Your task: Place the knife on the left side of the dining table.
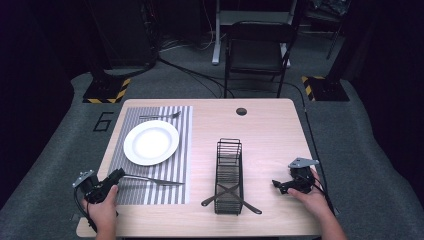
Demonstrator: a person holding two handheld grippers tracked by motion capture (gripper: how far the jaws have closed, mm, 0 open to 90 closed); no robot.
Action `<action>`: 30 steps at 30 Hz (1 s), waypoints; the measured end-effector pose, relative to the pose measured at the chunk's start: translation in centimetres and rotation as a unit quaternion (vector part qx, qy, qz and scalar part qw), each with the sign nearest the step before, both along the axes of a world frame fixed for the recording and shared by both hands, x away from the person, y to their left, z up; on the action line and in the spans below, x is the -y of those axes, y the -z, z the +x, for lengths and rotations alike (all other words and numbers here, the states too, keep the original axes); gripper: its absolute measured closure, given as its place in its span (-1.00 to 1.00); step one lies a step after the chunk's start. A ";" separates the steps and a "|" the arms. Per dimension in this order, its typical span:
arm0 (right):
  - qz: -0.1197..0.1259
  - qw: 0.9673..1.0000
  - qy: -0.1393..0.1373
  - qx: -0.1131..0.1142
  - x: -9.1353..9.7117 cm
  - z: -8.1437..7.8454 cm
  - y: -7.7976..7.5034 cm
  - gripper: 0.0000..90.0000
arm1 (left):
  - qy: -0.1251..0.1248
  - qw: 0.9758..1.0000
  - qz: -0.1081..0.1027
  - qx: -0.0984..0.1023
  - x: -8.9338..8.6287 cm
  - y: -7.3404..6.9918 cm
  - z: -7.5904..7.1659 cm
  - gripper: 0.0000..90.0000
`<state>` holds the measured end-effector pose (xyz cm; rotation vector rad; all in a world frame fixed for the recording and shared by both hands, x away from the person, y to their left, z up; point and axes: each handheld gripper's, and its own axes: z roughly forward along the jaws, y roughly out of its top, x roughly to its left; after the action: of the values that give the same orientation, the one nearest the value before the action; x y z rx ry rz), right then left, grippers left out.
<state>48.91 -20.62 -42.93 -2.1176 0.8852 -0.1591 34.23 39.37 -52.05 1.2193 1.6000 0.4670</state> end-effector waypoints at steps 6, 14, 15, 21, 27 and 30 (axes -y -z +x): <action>0.000 1.000 0.000 0.000 0.0 0.0 0.0 -1.00 | 0.000 1.000 0.002 -0.006 -0.1 0.4 0.1 0.58; 0.000 1.000 0.000 0.000 0.0 0.0 0.0 -1.00 | -0.006 1.000 -0.001 -0.022 -0.2 1.1 0.6 0.57; 0.000 1.000 0.000 0.000 0.0 0.0 0.0 -1.00 | -0.007 1.000 0.000 -0.025 -0.2 1.1 0.6 0.57; 0.000 1.000 0.000 0.000 0.0 0.0 0.0 -1.00 | -0.017 1.000 -0.003 -0.026 -0.3 1.3 0.6 0.58; 0.000 1.000 0.000 0.000 0.0 0.0 0.0 -1.00 | -0.013 1.000 0.001 -0.027 -0.3 1.1 0.6 0.62; 0.000 1.000 0.000 0.000 0.0 0.0 0.0 -1.00 | -0.014 0.999 0.013 -0.029 -0.3 1.0 0.6 0.62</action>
<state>48.91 -20.61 -42.92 -2.1178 0.8841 -0.1594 34.78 39.69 -53.05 1.2412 1.6659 0.4763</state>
